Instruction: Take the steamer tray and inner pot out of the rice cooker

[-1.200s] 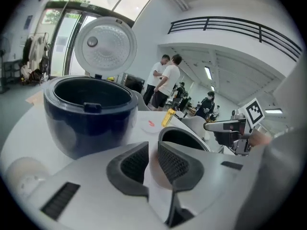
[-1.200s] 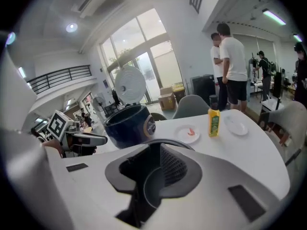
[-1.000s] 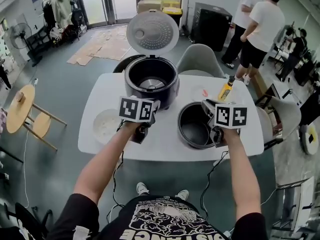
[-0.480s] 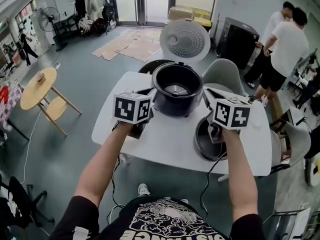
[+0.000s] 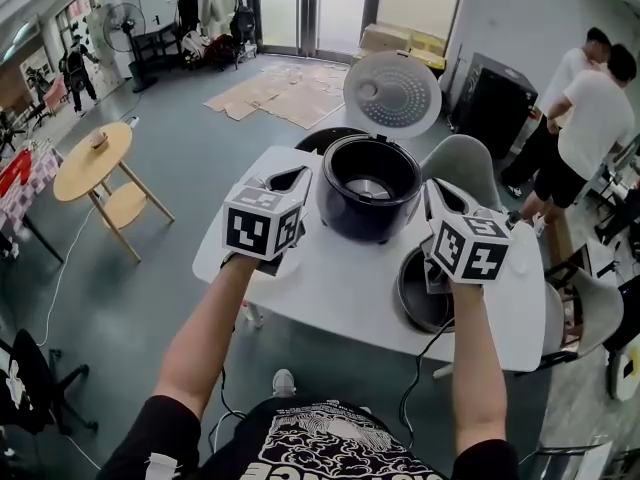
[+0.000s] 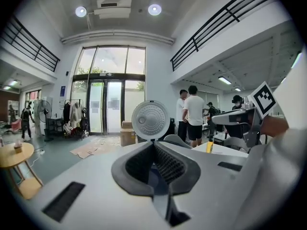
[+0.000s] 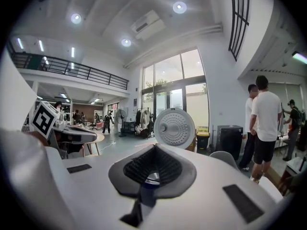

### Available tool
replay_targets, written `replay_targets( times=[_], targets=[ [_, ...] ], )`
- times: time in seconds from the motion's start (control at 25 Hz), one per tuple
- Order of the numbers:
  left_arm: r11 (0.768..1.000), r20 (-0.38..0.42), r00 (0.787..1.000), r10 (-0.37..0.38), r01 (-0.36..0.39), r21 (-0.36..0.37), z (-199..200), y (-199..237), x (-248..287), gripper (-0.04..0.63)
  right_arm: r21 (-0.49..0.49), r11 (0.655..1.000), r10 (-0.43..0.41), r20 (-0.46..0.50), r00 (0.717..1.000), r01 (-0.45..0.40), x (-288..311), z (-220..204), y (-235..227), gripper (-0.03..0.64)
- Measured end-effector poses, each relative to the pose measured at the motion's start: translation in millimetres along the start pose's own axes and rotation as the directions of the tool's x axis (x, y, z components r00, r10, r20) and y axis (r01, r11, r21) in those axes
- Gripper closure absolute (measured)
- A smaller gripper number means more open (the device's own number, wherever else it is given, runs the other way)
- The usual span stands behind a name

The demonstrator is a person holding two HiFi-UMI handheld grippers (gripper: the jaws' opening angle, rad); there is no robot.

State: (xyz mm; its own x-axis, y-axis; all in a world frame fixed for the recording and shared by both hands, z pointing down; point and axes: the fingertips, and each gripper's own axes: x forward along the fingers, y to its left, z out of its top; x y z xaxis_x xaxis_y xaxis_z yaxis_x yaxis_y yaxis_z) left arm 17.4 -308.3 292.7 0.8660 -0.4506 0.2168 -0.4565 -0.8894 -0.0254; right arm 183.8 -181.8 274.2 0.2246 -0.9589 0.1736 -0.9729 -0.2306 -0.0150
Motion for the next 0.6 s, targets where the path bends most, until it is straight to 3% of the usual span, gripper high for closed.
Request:
replay_targets(
  times=[0.6],
  targets=[
    [1.000,0.021,1.000,0.000,0.000,0.026,1,-10,4,0.583,-0.055,0.998,-0.040,0.043,0.998,0.043,-15,-1,-15,0.603]
  ],
)
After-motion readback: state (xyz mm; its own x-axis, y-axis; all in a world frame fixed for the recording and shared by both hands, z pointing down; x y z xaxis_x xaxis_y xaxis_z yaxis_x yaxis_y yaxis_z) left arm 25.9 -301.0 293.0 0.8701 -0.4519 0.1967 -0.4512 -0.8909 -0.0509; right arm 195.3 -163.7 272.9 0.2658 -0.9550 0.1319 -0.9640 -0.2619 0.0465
